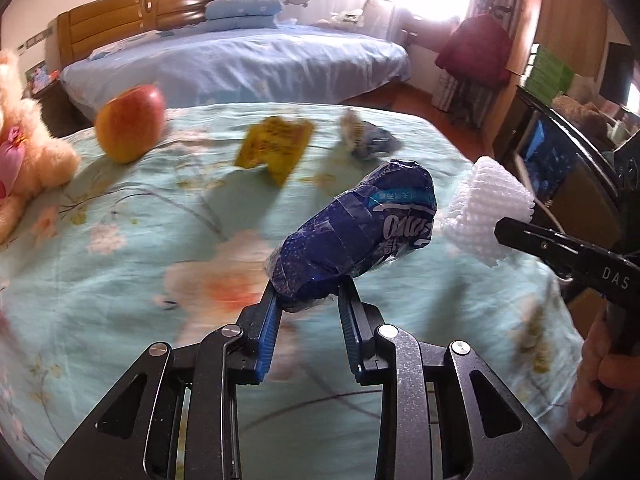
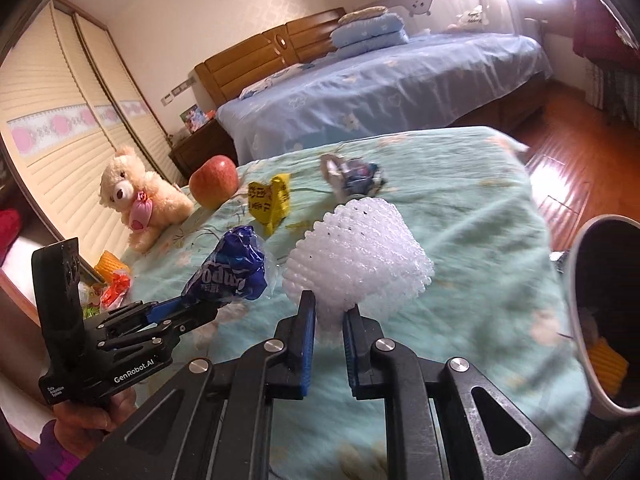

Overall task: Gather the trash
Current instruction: 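Carry the blue snack bag and white mesh sleeve over the black bin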

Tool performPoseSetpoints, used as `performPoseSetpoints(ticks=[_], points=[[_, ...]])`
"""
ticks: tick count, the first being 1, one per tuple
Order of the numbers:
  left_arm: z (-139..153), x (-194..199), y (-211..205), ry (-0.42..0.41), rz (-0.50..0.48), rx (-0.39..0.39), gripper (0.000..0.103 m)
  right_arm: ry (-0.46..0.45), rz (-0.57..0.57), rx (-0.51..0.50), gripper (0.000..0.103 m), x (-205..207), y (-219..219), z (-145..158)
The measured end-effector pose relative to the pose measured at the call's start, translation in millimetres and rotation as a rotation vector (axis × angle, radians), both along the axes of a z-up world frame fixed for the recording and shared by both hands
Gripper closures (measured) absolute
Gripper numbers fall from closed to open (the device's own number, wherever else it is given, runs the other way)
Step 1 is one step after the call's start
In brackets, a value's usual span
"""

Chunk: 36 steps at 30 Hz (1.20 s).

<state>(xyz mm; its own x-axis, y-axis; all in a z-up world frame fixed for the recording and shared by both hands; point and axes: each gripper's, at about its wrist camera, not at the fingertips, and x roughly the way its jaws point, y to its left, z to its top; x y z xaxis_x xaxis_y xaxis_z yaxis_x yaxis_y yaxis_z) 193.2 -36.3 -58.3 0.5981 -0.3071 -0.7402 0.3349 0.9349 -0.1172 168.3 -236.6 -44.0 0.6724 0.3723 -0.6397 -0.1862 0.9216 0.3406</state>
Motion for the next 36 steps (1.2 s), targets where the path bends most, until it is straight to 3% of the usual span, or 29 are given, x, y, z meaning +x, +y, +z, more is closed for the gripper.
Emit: performPoseSetpoints(ticks=[7,36], points=[[-2,-12,-41,0.030,-0.062,0.001,0.076,-0.007,-0.067,0.000,0.090,-22,-33,2],[8,-27,-156,0.026,-0.241,0.035,0.076,-0.019,-0.297,0.001,0.090,-73,-141,0]])
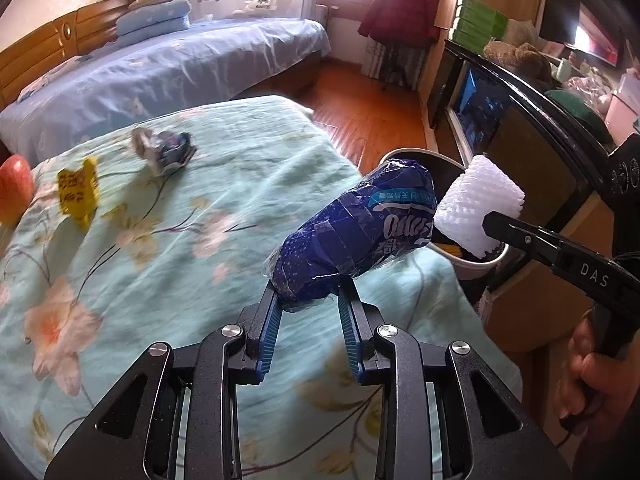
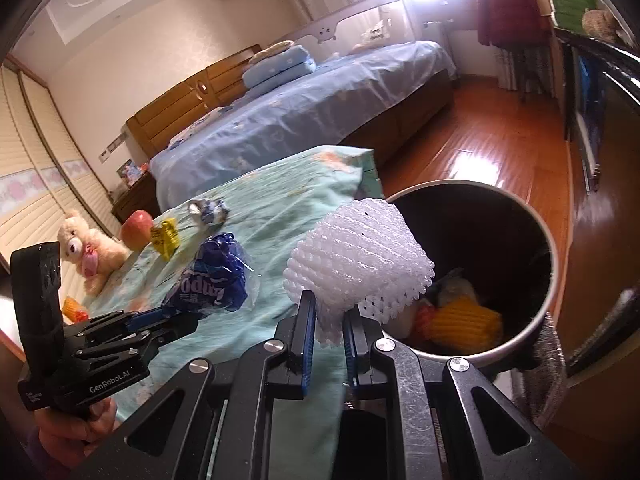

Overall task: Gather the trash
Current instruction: 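Carry the blue snack bag and white mesh sleeve over the black bin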

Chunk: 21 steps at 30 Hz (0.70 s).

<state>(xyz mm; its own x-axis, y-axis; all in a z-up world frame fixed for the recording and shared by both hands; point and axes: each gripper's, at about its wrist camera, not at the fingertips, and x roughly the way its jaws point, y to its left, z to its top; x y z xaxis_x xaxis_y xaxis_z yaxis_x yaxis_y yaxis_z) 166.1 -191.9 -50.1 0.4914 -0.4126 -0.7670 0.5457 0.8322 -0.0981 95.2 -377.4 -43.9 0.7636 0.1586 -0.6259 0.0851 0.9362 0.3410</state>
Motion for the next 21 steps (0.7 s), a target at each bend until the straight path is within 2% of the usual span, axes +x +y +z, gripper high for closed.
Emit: performPoseSetpoints(ticks=[10,21], points=[[1,1,-36,-0.004,-0.047,0.024,0.076,0.014,-0.076,-0.001,0.090,-7,-36,-6],[2,3,-75,-0.008,-0.096,0.053,0.076,0.024,-0.110,-0.006,0.090,-5,-57,-9]])
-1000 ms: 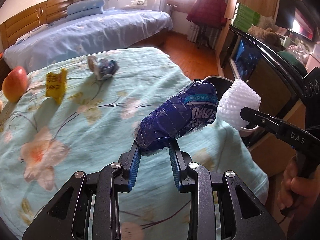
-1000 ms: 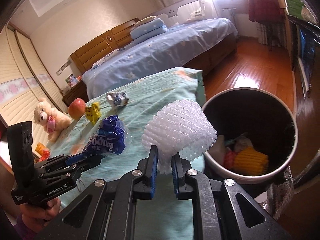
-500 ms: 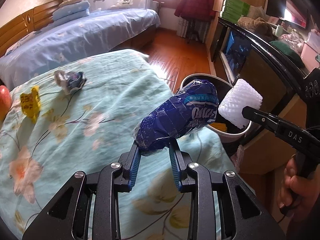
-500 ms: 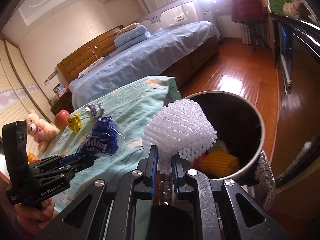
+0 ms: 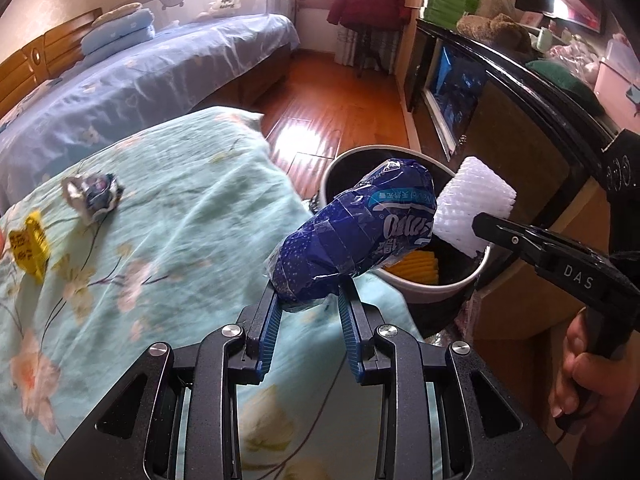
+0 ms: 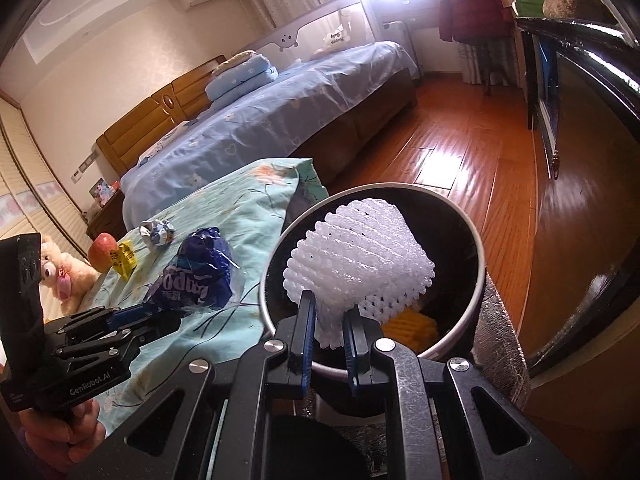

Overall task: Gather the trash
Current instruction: 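Carry the blue snack bag and white mesh sleeve over the black bin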

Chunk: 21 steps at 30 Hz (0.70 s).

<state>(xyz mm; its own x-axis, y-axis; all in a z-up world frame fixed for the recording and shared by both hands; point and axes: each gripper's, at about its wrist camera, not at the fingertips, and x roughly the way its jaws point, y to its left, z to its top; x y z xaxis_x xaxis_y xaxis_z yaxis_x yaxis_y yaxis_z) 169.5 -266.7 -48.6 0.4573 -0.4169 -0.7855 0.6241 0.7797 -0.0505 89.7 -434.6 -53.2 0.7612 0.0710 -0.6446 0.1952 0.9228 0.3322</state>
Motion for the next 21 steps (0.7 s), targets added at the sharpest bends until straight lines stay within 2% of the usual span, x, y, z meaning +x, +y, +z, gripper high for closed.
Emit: performPoseSetpoints(ticks=[21], points=[[-12,17,-57,0.014,-0.039,0.060,0.075,0.043,-0.037,-0.024,0.090,20,-26,-9]])
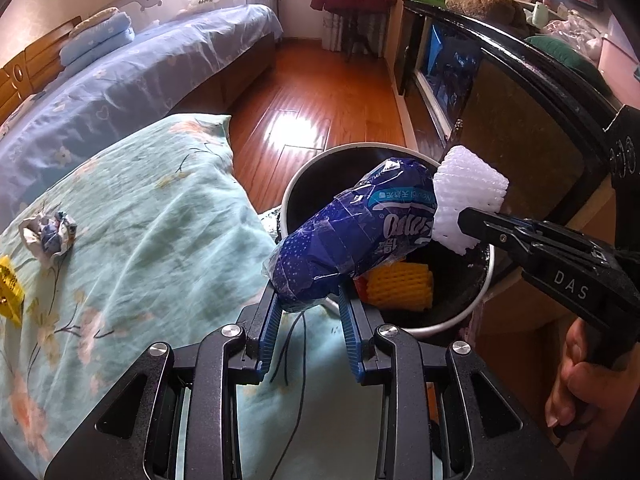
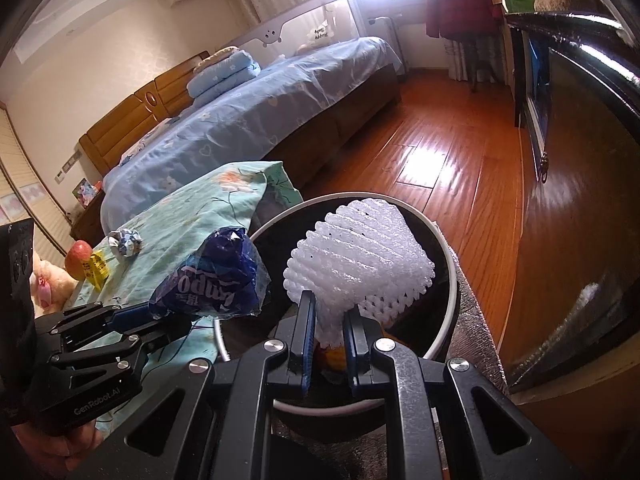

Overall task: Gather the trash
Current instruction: 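Open both tools to drop the bag and mesh sleeve into the bin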

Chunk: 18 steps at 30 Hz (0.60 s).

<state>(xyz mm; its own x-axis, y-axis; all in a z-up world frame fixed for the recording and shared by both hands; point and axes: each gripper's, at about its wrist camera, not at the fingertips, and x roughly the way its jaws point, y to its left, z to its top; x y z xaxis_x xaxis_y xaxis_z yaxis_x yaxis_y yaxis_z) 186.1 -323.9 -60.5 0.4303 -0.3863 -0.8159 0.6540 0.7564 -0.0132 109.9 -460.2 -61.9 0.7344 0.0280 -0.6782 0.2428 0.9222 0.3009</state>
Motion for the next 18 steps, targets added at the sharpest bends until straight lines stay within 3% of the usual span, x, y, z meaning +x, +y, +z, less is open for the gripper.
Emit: performPoseSetpoints(ticks=[7,9,10,12,13,18], points=[[-3,7,-6,0.022,0.009,-0.005,0.070,0.024,-0.006,0.012,0.086,8,-9,-6],[-4,7,-7,0.029,0.014,-0.011,0.062,0.027,-0.010,0.023,0.083,10,-11,-7],[-4,7,-6,0.031,0.017,-0.015,0.055,0.030,-0.013,0.031,0.081,11,-12,-7],[-3,6,-2,0.026,0.024,-0.022,0.048,0.031,-0.019,0.043,0.056,10,-15,-8],[-4,5,1,0.026,0.029,-0.025,0.048,0.027,-0.021,0.049,0.050,10,-16,-8],[-5,2,23,0.038,0.064,-0.048,0.046,0.018,-0.020,0.063,0.047,5,-15,-9]])
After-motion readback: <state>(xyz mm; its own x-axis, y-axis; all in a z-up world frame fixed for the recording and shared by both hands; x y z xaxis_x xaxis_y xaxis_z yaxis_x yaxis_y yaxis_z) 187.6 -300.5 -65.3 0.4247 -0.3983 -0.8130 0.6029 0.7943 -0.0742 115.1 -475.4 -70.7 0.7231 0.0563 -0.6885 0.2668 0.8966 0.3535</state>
